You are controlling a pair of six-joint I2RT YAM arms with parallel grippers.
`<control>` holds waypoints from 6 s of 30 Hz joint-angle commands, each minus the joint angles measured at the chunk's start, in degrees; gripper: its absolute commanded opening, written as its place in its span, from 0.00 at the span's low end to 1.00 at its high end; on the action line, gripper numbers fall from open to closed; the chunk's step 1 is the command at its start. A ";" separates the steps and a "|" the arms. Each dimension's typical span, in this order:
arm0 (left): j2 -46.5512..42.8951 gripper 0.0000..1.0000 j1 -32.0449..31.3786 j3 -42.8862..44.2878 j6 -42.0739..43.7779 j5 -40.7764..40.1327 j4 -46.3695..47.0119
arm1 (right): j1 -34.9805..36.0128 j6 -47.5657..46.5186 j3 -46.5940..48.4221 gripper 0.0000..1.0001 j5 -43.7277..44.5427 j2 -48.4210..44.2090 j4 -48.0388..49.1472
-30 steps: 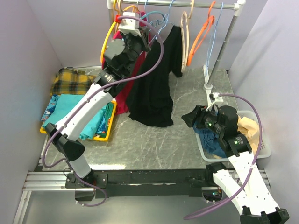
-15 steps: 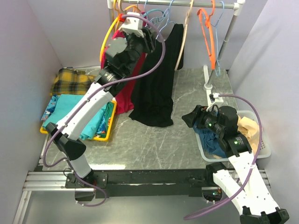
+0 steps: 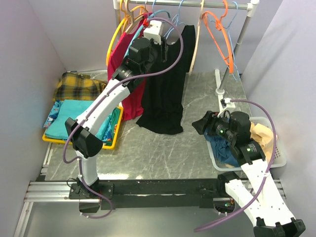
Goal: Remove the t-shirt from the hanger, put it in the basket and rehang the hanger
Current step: Pick up the hanger from the clothesline, then remove the T-shirt from the clothesline.
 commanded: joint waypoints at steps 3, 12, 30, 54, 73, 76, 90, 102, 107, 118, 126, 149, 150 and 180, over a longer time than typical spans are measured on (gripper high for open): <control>0.39 0.45 1.22 2.81 -0.80 3.63 -1.33 | -0.21 -0.56 -0.43 0.73 -0.38 0.46 2.06; 2.85 0.18 1.57 6.50 -0.53 7.76 -4.49 | -0.12 -0.29 -0.61 0.73 0.06 0.28 2.15; 4.26 0.01 1.74 7.74 0.61 9.43 -5.11 | -0.12 -0.12 -0.52 0.73 0.15 0.02 1.53; -17.42 0.01 1.04 -5.52 3.34 7.50 1.57 | -0.21 -0.90 0.80 0.75 -0.64 -2.70 -0.58; -59.36 0.01 -5.29 -31.88 -1.76 12.16 -28.03 | -0.21 -9.51 9.49 0.78 -8.28 -7.89 -9.36; -66.03 0.01 -5.20 -40.73 -2.99 11.90 -31.12 | -0.21 -10.57 13.88 0.78 -9.77 -8.59 -11.56; -85.47 0.01 -5.20 -62.66 1.05 34.38 -33.76 | -0.21 -19.01 22.79 0.80 -27.88 -7.28 -11.32; -80.39 0.01 -5.20 -66.44 3.95 44.24 -27.00 | 13.83 -17.95 17.58 0.75 -10.88 -2.45 -6.46; -78.27 0.01 -5.20 -66.97 3.60 47.40 -22.96 | 29.39 -18.13 16.97 0.75 0.24 3.79 -2.08; -76.51 0.01 -5.29 -67.05 4.22 50.22 -21.90 | 37.14 -20.86 16.35 0.79 2.44 11.00 4.61; -76.16 0.01 -5.20 -68.38 3.43 48.64 -20.13 | 41.62 -21.38 17.23 0.18 3.05 13.29 5.66; -94.17 0.77 -5.20 -70.57 -5.37 10.12 -24.45 | 42.77 -27.09 21.18 0.00 12.37 3.71 -2.77; -94.44 0.77 -5.20 -71.01 -6.15 10.05 -23.83 | 42.77 -27.45 21.71 0.00 12.19 3.62 -2.95; -73.62 0.01 -5.29 -67.07 -22.24 -27.36 -26.28 | 42.77 -23.33 17.25 0.00 7.62 1.08 -12.44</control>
